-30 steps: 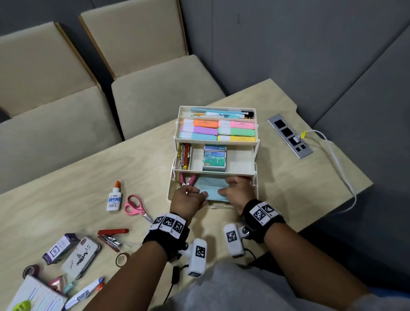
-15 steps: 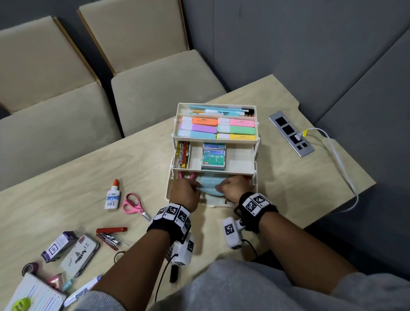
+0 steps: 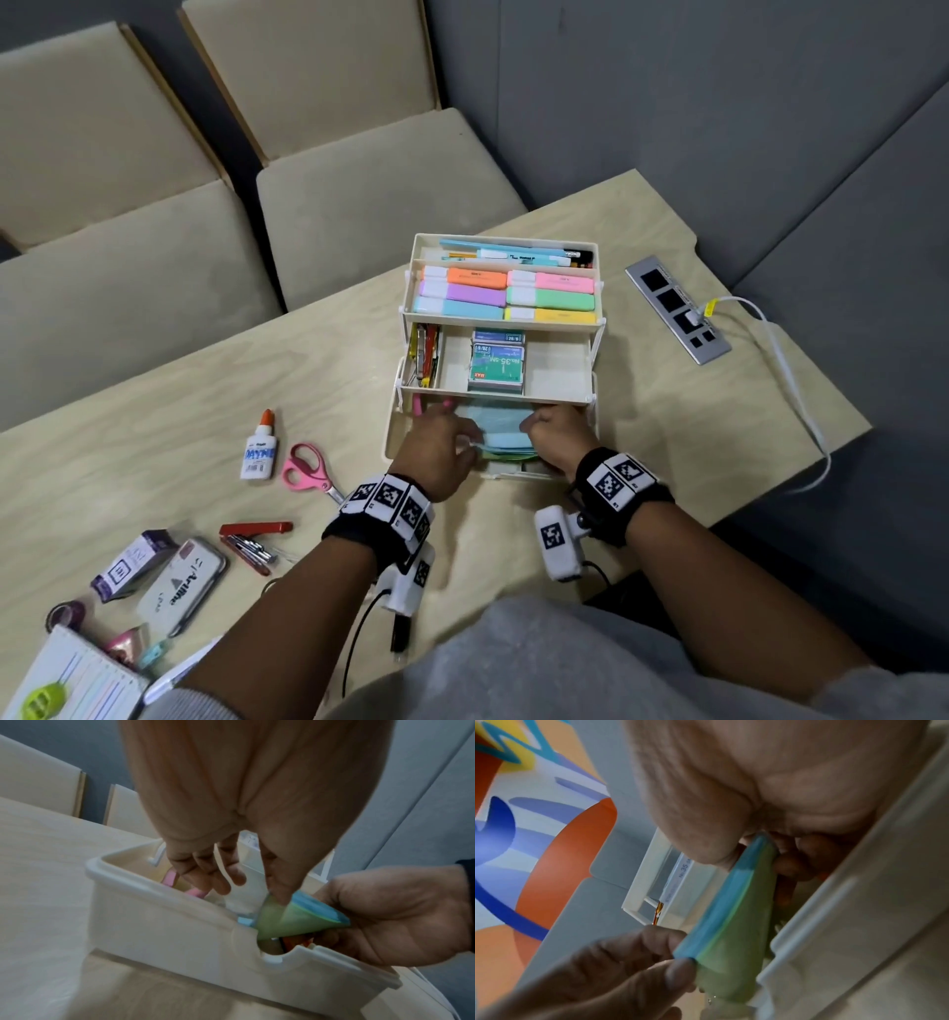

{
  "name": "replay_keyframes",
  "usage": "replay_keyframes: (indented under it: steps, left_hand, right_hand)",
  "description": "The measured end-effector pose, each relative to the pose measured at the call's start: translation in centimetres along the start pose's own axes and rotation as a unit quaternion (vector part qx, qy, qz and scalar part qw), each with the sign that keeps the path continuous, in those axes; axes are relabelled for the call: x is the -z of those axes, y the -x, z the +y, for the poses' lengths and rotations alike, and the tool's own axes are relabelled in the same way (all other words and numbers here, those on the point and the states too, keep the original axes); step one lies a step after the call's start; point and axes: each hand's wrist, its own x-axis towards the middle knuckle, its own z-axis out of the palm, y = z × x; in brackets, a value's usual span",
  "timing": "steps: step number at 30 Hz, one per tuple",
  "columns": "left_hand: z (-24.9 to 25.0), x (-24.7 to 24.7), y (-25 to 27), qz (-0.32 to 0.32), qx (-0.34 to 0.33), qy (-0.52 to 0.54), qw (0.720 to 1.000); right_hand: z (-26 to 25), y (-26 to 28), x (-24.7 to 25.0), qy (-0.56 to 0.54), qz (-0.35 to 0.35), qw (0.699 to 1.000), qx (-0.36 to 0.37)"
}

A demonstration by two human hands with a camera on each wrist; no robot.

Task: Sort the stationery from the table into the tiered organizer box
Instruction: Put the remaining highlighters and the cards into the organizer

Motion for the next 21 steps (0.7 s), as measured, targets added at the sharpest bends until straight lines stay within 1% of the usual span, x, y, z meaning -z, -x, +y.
replay_keyframes:
  steps: [2,5,7,9,10,12,14,15,18,21]
  left_hand:
    - [-0.1,-0.2,0.2,-0.024,-0.021,0.05,0.998]
    - [0.0,-0.3,0.5,-0.057,-0.002,0.079,0.995]
    - [-0.1,-0.5,0.5,-0.073,0.013,0.063,0.995]
    - [-0.2,-0.7,0.7,-0.09,0.013,0.044,0.995]
    - [-0.2,-0.8,0.7,-0.103,0.01,0.036,0.994]
    - [0.1,-1.3,0.9,-0.124,-0.004,0.012,0.992]
    - [0.5,-1.7,1.1,-0.123,-0.009,-0.004,0.992]
    - [0.6,-1.8,1.2,-0.117,-0.009,-0.003,0.993]
    - [0.6,-1.8,1.3,-0.097,-0.016,0.004,0.995]
    - [0.0,-1.5,1.5,-0.079,-0.004,-0.012,0.997]
  right_hand:
    - [-0.2,0.1,0.3,0.017,-0.005,1.0,0.005]
    - [-0.1,0.0,0.4,0.041,-0.003,0.999,0.007]
    - [0.4,-0.2,0.0,0.047,0.025,0.999,0.002]
    - [0.9,-0.1,-0.4,0.014,0.066,0.998,0.0]
    - [0.9,0.1,-0.4,-0.008,0.075,0.997,-0.003]
    - [1.0,0.4,-0.2,-0.046,0.061,0.997,-0.002]
    - [0.8,0.6,0.2,-0.064,0.04,0.997,-0.013]
    - [0.7,0.6,0.4,-0.07,0.041,0.997,-0.02]
    - [0.8,0.0,0.1,-0.097,0.068,0.992,-0.045]
    - [2.4,-2.1,-0.9,-0.097,0.082,0.991,-0.031]
